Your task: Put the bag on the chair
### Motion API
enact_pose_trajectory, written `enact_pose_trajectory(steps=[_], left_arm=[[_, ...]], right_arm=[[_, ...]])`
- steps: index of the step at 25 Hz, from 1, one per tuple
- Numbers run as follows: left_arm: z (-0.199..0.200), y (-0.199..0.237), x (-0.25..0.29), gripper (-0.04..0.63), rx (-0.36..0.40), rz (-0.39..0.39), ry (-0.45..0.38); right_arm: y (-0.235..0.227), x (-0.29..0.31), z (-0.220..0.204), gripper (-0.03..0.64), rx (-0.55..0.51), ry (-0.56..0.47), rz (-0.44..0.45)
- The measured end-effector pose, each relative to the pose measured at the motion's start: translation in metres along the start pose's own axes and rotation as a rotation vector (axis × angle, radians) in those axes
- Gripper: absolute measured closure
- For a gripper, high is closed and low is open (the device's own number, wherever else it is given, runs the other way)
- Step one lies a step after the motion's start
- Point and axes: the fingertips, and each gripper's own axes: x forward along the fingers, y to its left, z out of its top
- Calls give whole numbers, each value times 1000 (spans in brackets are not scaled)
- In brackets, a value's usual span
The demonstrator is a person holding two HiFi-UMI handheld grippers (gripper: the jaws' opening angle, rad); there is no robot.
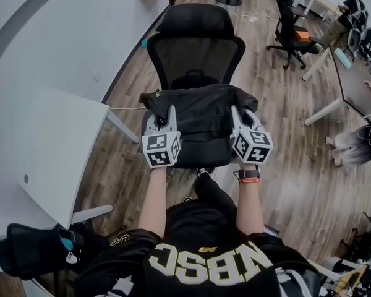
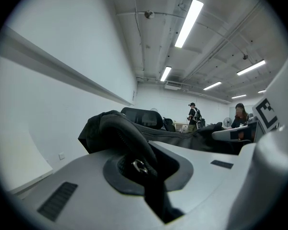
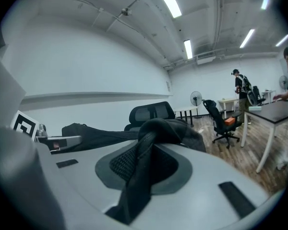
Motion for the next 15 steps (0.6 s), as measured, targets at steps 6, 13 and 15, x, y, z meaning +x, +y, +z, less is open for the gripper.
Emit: enact_pose_trajectory(steps=[6, 13, 15], left_arm=[[-13, 15, 47, 565, -4, 16, 52], [-46, 32, 91, 565, -20, 44, 130], [-56, 38, 103, 565, -25, 52, 153]], right_arm=[[-17, 48, 2, 545, 19, 44, 0], [-36, 100, -27, 543, 36, 136, 11], [-40, 114, -37, 541, 45, 166, 14]])
